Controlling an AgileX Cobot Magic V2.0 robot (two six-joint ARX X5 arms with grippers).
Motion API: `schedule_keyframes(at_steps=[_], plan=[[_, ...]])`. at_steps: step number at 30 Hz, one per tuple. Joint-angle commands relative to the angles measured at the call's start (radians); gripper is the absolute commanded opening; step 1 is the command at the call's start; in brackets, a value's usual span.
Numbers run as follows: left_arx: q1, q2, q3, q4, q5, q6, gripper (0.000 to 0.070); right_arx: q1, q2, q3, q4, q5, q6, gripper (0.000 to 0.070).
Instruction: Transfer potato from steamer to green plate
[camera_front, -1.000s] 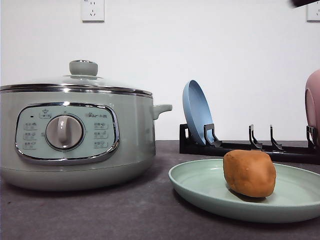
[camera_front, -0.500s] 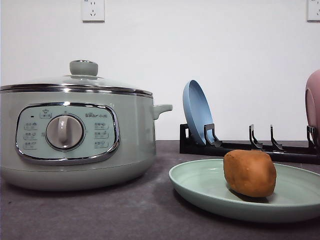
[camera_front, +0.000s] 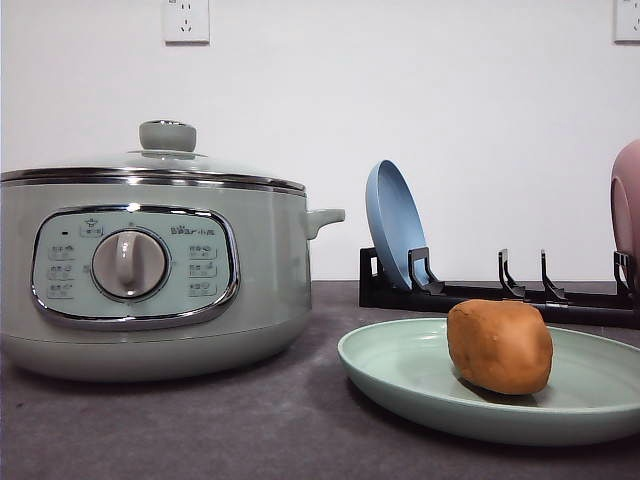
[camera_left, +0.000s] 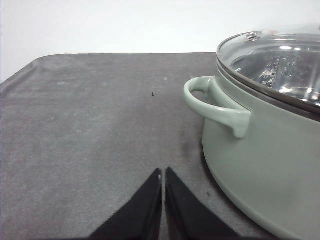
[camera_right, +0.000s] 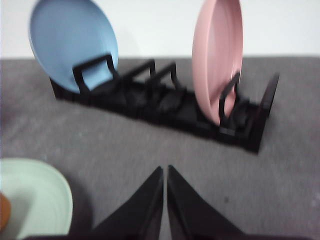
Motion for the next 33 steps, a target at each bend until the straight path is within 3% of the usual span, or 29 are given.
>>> schedule_keyframes(at_steps=[1,33], plan=[[0.002,-0.002,-0.021,-0.008,-0.002,-0.006,0.0002,-0.001,-0.003,-0.005,-0.011,0.000,-0.006,0.0000],[0.002,-0.002,-0.021,-0.008,-0.002,-0.006,0.0002,-0.001,-0.003,-0.005,0.000,-0.001,-0.007,0.0000]])
